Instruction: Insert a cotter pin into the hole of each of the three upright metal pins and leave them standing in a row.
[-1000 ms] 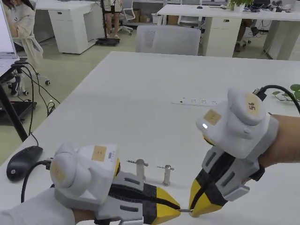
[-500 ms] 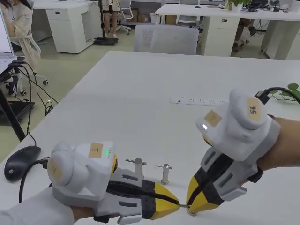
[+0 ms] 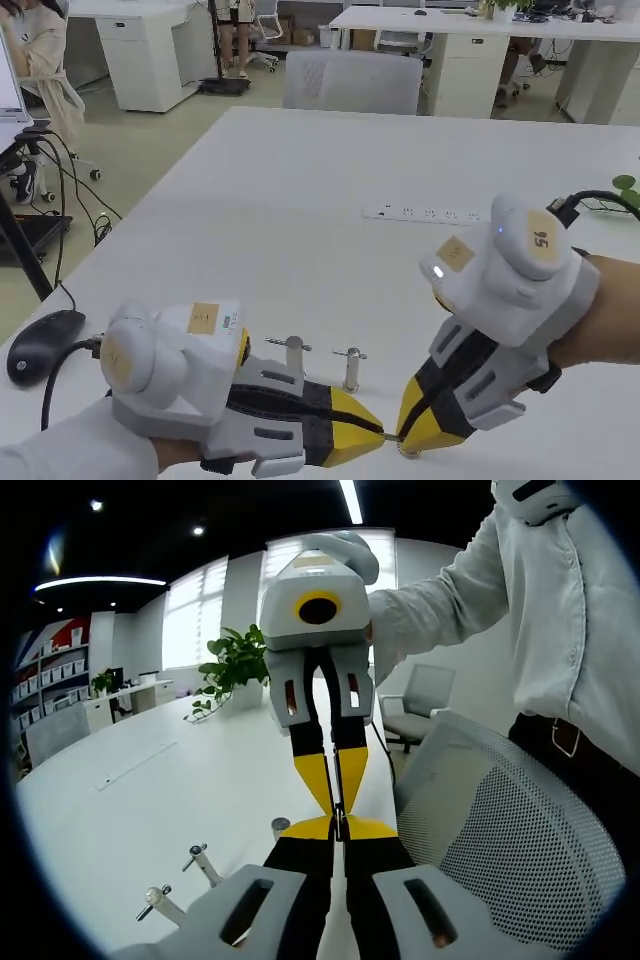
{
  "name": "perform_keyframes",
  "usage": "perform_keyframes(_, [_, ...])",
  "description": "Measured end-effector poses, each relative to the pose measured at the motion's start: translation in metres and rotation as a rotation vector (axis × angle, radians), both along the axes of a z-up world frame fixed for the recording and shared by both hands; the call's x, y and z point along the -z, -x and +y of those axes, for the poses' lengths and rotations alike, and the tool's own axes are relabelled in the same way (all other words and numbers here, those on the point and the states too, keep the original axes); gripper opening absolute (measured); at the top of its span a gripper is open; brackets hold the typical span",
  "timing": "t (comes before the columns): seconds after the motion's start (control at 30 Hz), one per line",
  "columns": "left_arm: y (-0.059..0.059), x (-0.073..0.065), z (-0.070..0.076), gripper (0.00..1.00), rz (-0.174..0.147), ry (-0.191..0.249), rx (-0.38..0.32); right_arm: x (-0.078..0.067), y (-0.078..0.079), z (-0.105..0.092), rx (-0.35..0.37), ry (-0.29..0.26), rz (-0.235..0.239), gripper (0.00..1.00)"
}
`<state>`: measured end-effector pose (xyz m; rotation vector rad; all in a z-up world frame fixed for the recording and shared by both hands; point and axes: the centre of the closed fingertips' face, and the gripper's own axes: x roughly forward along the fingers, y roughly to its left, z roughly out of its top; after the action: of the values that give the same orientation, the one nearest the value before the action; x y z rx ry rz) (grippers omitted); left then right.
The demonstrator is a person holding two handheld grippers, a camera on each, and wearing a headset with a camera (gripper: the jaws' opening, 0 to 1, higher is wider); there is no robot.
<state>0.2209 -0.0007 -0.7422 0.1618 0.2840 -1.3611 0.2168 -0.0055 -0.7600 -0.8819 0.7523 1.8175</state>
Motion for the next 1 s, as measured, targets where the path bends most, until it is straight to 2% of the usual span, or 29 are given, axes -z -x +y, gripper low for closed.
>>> perform_keyframes(0.13, [-0.002,0.001,-0.002,0.02,-0.002,0.0,-0.003,0.001,-0.003,-0.001,0.025,0.005,-0.006,0.04])
perform_keyframes(0.23, [-0.004,0.005,-0.002,0.06,0.019,-0.005,-0.01,0.002,-0.005,-0.004,0.038,0.008,-0.012,0.03])
perform_keyframes(0.4, [-0.008,0.005,0.0,0.11,0.03,0.004,-0.02,0.003,-0.008,-0.012,0.067,0.011,-0.011,0.03])
perform_keyframes(0.57, [-0.018,0.016,0.007,0.17,0.04,-0.008,-0.037,0.003,-0.012,-0.023,0.105,0.02,-0.009,0.03])
perform_keyframes(0.63, [-0.023,0.02,0.008,0.18,0.026,-0.019,-0.038,0.003,-0.013,-0.029,0.123,0.023,-0.005,0.03])
perform_keyframes(0.7, [-0.03,0.027,0.008,0.19,-0.002,-0.042,-0.041,0.003,-0.014,-0.035,0.141,0.027,-0.004,0.03])
perform_keyframes(0.73, [-0.032,0.03,0.007,0.2,-0.002,-0.048,-0.042,0.003,-0.014,-0.037,0.148,0.03,-0.005,0.03])
perform_keyframes(0.83, [-0.043,0.04,0.004,0.23,-0.058,-0.08,-0.04,0.002,-0.014,-0.046,0.172,0.036,-0.003,0.03])
perform_keyframes(0.93, [-0.051,0.052,-0.002,0.26,-0.075,-0.109,-0.026,0.001,-0.014,-0.054,0.192,0.042,-0.003,0.03])
perform_keyframes(1.0, [-0.055,0.055,-0.005,0.26,-0.08,-0.112,-0.019,0.0,-0.015,-0.058,0.202,0.045,-0.004,0.03])
